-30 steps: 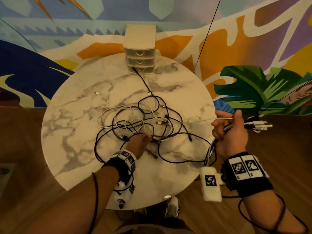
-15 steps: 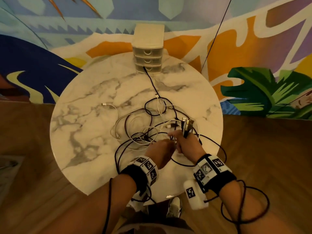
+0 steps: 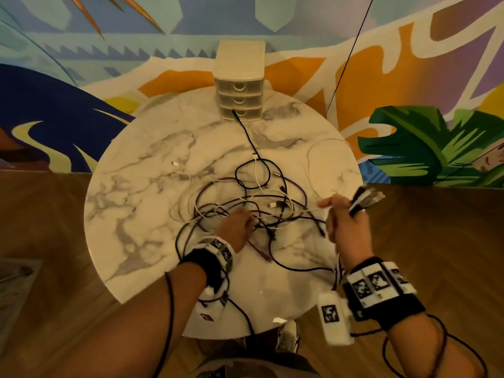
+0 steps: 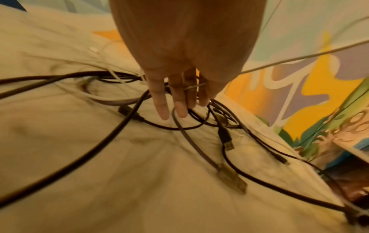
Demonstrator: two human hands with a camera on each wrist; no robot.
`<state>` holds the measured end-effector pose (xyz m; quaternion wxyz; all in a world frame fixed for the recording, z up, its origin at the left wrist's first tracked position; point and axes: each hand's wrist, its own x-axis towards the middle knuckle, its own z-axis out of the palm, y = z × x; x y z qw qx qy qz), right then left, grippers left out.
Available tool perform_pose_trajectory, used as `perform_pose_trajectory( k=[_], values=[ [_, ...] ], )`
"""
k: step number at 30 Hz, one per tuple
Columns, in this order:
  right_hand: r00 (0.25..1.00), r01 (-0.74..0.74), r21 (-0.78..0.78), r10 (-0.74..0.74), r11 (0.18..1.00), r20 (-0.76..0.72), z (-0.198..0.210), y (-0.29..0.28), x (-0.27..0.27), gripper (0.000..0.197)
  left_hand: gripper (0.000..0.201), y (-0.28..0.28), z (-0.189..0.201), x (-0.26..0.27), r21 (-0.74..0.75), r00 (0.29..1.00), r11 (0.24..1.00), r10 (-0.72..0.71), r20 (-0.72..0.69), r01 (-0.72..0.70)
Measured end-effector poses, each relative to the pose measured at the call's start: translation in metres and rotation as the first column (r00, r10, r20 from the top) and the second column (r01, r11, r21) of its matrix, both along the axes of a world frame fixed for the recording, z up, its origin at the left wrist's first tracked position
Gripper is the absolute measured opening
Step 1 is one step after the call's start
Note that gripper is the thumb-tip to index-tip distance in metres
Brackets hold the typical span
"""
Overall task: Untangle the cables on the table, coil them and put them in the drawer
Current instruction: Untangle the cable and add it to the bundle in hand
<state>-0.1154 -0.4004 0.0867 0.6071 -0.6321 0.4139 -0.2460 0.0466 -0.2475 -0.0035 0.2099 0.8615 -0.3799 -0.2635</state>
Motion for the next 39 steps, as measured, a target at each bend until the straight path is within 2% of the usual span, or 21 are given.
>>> perform_pose_trajectory(
  k=[4,6,8,11,14,16,18,21,23,25,28,31,34,36,38,39],
  values=[
    [0.951,0.225,0.14,-0.249,0.964,0.185,0.02,-0.021,-0.008,0.038,0.029,0.008,-0.005,0.028,0.024,1.0,1.0,0.019,0.007,-0.019],
    [0.933,0.241,0.237,-0.292,0.941,0.211,0.012,-0.019,-0.007,0.039,0.03,0.004,-0.003,0.025,0.009,0.998,0.999,0.054,-0.03,-0.054],
    [0.94,0.229,0.326,-0.295,0.917,0.169,-0.008,-0.009,-0.009,0.041,0.03,0.0,0.004,0.017,-0.085,0.991,0.988,0.13,-0.034,-0.132],
    [0.986,0.164,0.31,-0.167,0.937,-0.019,-0.038,0.019,-0.012,0.048,0.029,-0.003,0.02,-0.004,-0.193,0.986,0.97,0.159,0.053,-0.146],
    [0.992,-0.005,0.288,0.041,0.958,-0.119,-0.045,0.044,-0.003,0.051,0.027,-0.002,0.029,-0.027,-0.12,0.989,0.99,0.085,0.122,-0.071],
    [0.973,-0.144,0.311,0.192,0.939,-0.129,-0.04,0.055,0.011,0.055,0.02,-0.001,0.031,-0.038,-0.069,0.985,0.997,0.046,0.165,-0.035],
    [0.934,-0.224,0.334,0.3,0.916,-0.195,-0.038,0.058,0.025,0.061,0.019,0.0,0.032,-0.045,-0.031,0.972,0.999,-0.023,0.235,0.031],
    [0.878,-0.265,0.32,0.365,0.909,-0.31,-0.039,0.053,0.039,0.054,0.035,0.001,0.032,-0.054,0.042,0.947,0.986,-0.165,0.276,0.159],
    [0.847,-0.288,0.248,0.367,0.925,-0.385,-0.041,0.047,0.043,0.043,0.041,0.002,0.031,-0.056,0.055,0.941,0.98,-0.2,0.273,0.192],
    [0.845,-0.288,0.168,0.333,0.943,-0.419,-0.042,0.045,0.041,0.037,0.031,0.002,0.032,-0.05,0.041,0.95,0.989,-0.151,0.272,0.146],
    [0.879,-0.273,0.074,0.28,0.959,-0.386,-0.043,0.044,0.032,0.044,0.013,-0.002,0.032,-0.03,0.058,0.94,0.996,-0.087,0.329,0.072],
    [0.924,-0.194,0.067,0.205,0.979,-0.321,-0.042,0.041,0.022,0.05,0.016,-0.004,0.028,-0.012,-0.028,0.96,0.999,-0.026,0.277,0.035],
    [0.955,-0.084,0.129,0.117,0.988,-0.274,-0.045,0.032,0.015,0.051,0.027,0.004,0.027,-0.009,-0.234,0.975,0.97,-0.014,0.22,0.066],
    [0.972,-0.038,0.235,0.09,0.971,-0.216,-0.046,0.026,0.013,0.052,0.029,0.019,0.025,-0.011,-0.337,0.971,0.941,0.12,0.209,-0.043],
    [0.981,-0.02,0.312,0.079,0.95,-0.177,-0.047,0.023,0.013,0.052,0.025,0.036,0.017,-0.012,-0.341,0.951,0.91,0.289,0.111,-0.237],
    [0.983,-0.019,0.335,0.079,0.942,-0.167,-0.048,0.022,0.013,0.052,0.025,0.043,0.011,-0.013,-0.307,0.942,0.904,0.331,0.06,-0.298]
  ],
)
